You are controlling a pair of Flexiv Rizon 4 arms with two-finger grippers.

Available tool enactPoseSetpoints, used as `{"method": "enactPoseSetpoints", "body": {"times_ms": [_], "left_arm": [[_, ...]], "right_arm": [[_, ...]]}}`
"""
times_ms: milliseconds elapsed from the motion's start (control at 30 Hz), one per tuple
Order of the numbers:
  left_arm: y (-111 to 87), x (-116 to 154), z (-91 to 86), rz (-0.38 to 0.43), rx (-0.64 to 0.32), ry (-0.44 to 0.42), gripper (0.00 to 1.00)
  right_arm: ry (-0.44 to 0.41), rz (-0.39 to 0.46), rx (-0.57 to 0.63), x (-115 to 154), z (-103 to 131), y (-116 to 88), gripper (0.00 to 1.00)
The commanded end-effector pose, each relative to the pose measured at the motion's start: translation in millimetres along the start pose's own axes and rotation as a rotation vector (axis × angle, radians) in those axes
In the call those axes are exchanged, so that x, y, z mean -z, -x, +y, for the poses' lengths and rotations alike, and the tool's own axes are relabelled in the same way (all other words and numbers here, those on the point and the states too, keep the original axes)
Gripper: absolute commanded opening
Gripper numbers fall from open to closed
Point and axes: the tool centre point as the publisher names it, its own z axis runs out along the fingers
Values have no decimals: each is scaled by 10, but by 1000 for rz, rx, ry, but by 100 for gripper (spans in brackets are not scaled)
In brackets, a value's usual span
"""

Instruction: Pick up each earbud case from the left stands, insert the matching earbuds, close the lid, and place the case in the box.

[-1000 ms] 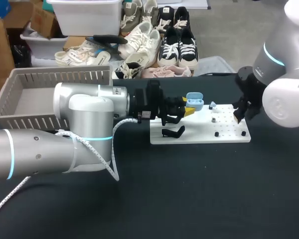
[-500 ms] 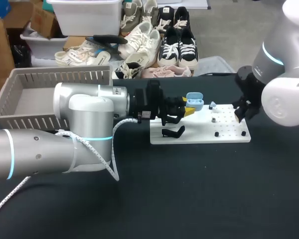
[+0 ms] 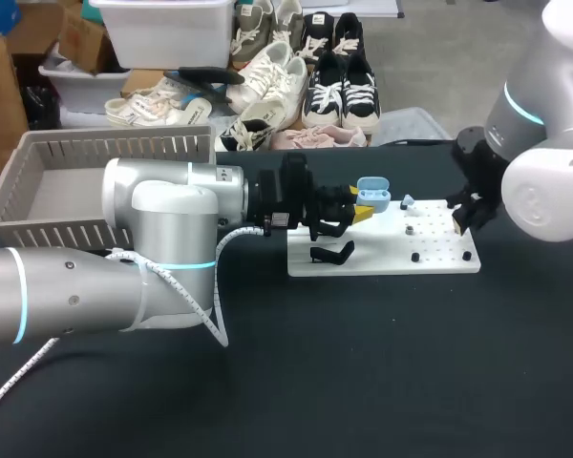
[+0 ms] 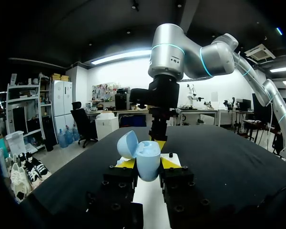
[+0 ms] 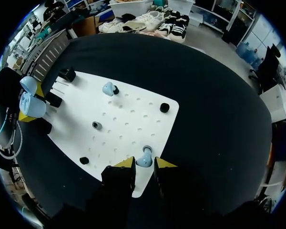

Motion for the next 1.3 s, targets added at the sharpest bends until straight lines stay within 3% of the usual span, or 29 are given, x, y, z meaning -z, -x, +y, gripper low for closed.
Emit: {"method": "enactPoseSetpoints", "body": {"times_ms": [33,300,400,500,700,1167,1300], "left_arm": [[-5,1,-8,-3,-1,4,0],[-5,1,-8,-3,-1,4,0],[-5,1,-8,-3,-1,4,0],[-5,1,-8,-3,-1,4,0],[-5,1,-8,-3,-1,4,0],[-5,1,-8,-3,-1,4,0],[-5,1,-8,-3,-1,4,0]], "right_arm": [[-2,4,-3,-10,5,19,22],[0,10,-4,-24,0,30,19],[2,12,-6,-30,-1,30,14],[3,13,-6,-34,2,30,0],[3,14,-11,4,36,5,0],[30,-3,11,478,216,-168,0],[30,-3,11,478,216,-168,0]]}}
